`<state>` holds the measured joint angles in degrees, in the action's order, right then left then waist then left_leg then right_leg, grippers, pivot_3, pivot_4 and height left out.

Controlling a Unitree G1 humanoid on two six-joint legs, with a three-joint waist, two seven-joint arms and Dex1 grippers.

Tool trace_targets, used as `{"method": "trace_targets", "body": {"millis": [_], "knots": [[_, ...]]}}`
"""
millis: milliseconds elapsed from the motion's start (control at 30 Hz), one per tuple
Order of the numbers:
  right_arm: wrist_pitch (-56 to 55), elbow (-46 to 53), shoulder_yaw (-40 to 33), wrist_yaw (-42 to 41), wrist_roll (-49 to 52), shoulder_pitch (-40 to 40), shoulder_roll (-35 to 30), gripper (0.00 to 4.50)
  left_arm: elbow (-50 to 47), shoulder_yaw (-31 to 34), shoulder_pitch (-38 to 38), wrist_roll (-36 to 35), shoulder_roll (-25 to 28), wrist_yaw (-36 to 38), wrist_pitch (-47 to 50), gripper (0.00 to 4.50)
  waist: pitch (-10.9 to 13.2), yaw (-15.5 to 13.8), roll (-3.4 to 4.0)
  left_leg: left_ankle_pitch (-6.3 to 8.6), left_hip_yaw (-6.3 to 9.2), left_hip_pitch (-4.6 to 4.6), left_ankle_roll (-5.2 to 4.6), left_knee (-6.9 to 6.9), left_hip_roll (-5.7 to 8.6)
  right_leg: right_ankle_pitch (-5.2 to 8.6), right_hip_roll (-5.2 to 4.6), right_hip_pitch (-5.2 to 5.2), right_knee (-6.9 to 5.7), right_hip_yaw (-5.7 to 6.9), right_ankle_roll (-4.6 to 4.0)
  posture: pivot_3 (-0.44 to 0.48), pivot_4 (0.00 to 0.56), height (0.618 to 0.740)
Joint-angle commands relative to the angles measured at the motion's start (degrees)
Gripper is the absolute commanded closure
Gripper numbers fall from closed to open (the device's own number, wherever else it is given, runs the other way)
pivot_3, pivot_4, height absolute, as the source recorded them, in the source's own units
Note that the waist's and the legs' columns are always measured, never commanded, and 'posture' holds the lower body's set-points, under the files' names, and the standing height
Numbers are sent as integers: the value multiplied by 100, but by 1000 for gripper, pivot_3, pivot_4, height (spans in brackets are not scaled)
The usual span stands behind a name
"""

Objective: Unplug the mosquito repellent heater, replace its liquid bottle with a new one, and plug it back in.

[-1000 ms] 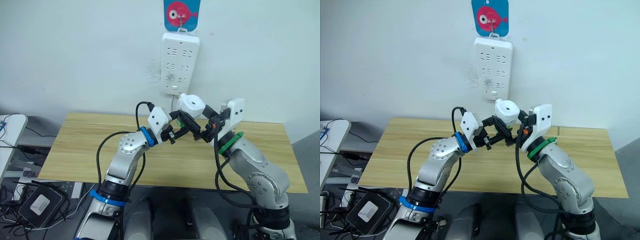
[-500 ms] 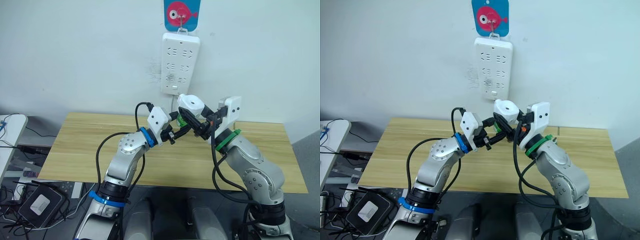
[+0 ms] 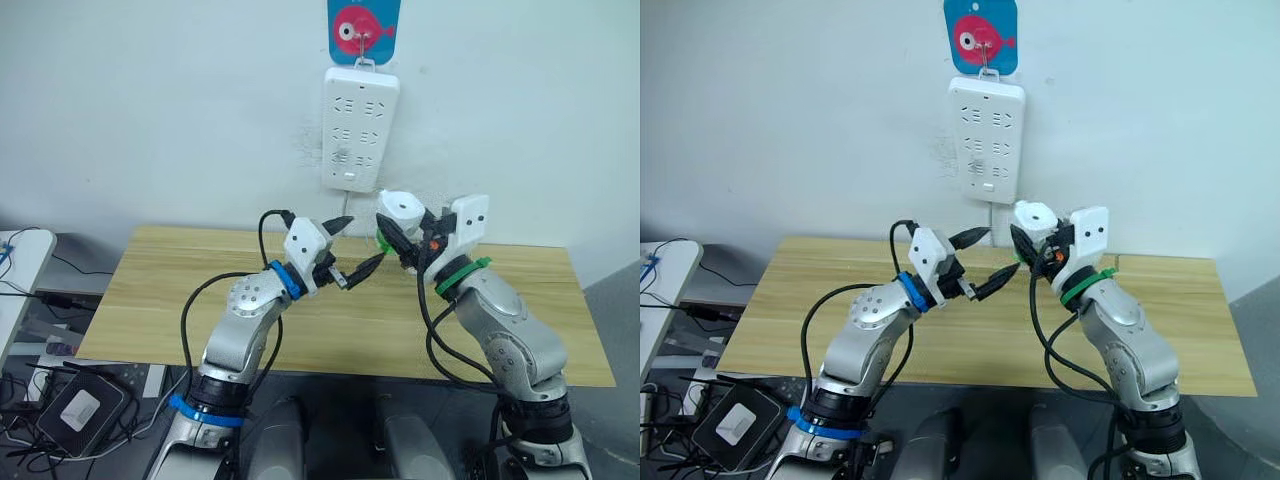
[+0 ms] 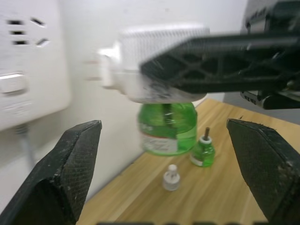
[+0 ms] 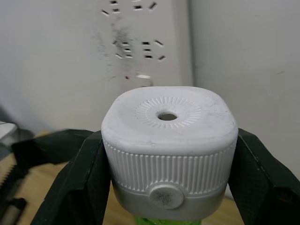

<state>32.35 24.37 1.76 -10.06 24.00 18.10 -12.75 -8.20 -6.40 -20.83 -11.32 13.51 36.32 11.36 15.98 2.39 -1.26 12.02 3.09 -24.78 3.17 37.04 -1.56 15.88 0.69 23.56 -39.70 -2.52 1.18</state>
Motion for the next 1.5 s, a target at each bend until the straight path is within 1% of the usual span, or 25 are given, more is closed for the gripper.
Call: {"method": "trace_targets", "body": {"millis": [33,133,267,333,533,667,767,867,1200,1400,1433,1467,1500], "knots": [[-270,79,-76,-97,-211,-21,-103,1525,-224,352,-168,-51,204,-168,13,0,-4,-20,0,0,0,0,0,0,0,0,0,0,-1,0,0,7,193,740],[-257,50,-178,-84,-204,63,-79,1525,49,520,-629,-141,412,-86,36,0,-5,-64,-1,-1,0,1,1,3,3,0,0,0,-7,0,0,17,190,740],[-279,28,-257,-109,-233,97,-74,1525,784,696,-1437,-133,562,0,-110,0,-24,-90,-6,-2,0,0,3,5,7,0,-2,-1,-8,2,0,11,183,740],[-281,28,-288,-139,-231,108,-98,1525,1124,718,-1725,-117,614,81,-241,0,-43,-89,-7,-2,-1,0,3,2,9,0,-3,-1,-4,2,0,2,178,740],[-242,243,-464,-119,-164,274,-98,1525,2542,596,-2548,-88,640,690,-687,0,-54,-73,-4,-2,-3,1,3,2,7,0,-2,0,-6,2,0,-19,174,740],[-185,405,-358,-219,-190,324,-140,1525,3311,592,-2921,-60,543,911,-998,0,-54,-56,-3,-2,-4,1,3,2,6,0,-1,3,-9,1,-1,-52,173,740],[-156,514,-327,-242,-217,257,-160,1525,3842,559,-3184,-26,460,1076,-1222,0,-54,-49,-4,-2,-5,0,3,2,6,0,0,4,-8,2,0,-52,173,740],[-96,603,-358,-213,-211,223,-161,1525,4315,533,-3427,17,388,1252,-1445,0,-54,-47,-4,-2,-6,0,3,3,7,0,1,4,-10,1,-1,-84,175,740],[90,814,-356,-201,-173,157,-147,1525,5448,587,-4159,8,131,1800,-1964,0,-54,-33,-4,-2,-7,0,2,8,9,0,1,4,-16,0,-1,-107,178,740],[124,833,-356,-223,-169,180,-140,1525,5842,695,-4490,-155,74,2429,-1945,0,-54,-23,-4,-2,-6,-4,2,12,13,0,0,4,-15,1,0,-116,180,740],[127,837,-364,-234,-165,178,-149,1525,5857,709,-4511,-172,82,2529,-1891,396,-54,-6,-4,-2,-6,-4,2,12,12,0,0,4,-15,0,0,-116,180,740],[138,851,-367,-244,-160,175,-160,1525,5848,730,-4516,-198,94,2629,-1823,580,-54,16,-4,-2,-6,-4,2,11,12,0,0,4,-15,1,0,-119,182,740],[149,865,-367,-267,-161,173,-189,1525,5814,762,-4504,-254,103,2753,-1715,857,-54,43,-4,-2,-6,-3,2,10,12,0,0,4,-16,1,0,-119,182,740]]}}
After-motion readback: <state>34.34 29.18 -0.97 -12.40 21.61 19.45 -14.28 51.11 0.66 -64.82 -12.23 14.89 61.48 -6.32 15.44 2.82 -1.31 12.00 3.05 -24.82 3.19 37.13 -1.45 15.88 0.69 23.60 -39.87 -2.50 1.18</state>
